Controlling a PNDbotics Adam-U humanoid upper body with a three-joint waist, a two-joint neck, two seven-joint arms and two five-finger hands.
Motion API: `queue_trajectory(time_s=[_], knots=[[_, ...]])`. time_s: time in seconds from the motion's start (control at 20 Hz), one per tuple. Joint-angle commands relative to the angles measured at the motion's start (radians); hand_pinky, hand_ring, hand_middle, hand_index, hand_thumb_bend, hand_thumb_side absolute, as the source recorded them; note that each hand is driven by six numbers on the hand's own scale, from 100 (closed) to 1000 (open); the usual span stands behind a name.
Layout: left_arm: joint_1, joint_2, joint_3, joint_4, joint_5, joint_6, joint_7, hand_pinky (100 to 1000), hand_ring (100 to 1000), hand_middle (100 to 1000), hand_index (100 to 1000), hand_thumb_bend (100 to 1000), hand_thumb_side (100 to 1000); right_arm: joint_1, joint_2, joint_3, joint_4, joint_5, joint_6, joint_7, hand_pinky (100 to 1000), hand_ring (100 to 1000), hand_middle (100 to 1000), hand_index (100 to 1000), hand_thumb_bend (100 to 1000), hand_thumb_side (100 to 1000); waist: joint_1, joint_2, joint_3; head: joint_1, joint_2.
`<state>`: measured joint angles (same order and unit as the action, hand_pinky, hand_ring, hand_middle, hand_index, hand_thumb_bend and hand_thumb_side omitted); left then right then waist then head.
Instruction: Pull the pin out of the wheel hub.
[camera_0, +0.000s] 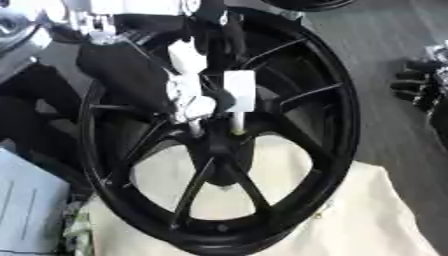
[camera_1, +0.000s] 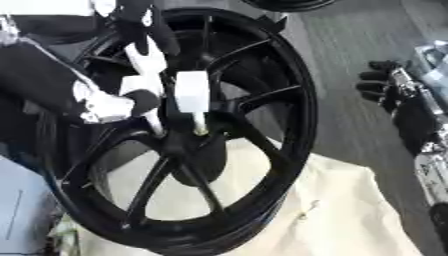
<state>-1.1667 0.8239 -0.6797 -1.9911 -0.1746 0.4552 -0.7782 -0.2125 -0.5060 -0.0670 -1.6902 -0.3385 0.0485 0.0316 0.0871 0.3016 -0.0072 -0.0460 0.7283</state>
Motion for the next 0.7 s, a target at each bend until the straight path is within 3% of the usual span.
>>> queue_trajectory(time_s=[0.05, 0.7], knots=[[0.0, 0.036, 0.025, -0.009, -0.021, 0.06, -0.074, 764, 702, 766, 855, 291, 421, -0.012, -0.032, -0.005, -0.02, -0.001, 0.004, 0.002, 857, 771, 726, 835, 100, 808, -0.003, -0.023, -0.003, 0.002, -0.005], [0.043, 0.046, 0.032, 0.01, -0.072, 0.09, -0.066, 766, 714, 755, 835, 311, 377, -0.018, -0.033, 0.001, -0.017, 0.003, 0.011, 0.01, 856, 770, 725, 835, 100, 813, -0.002, -0.021, -0.008, 0.01, -0.009]])
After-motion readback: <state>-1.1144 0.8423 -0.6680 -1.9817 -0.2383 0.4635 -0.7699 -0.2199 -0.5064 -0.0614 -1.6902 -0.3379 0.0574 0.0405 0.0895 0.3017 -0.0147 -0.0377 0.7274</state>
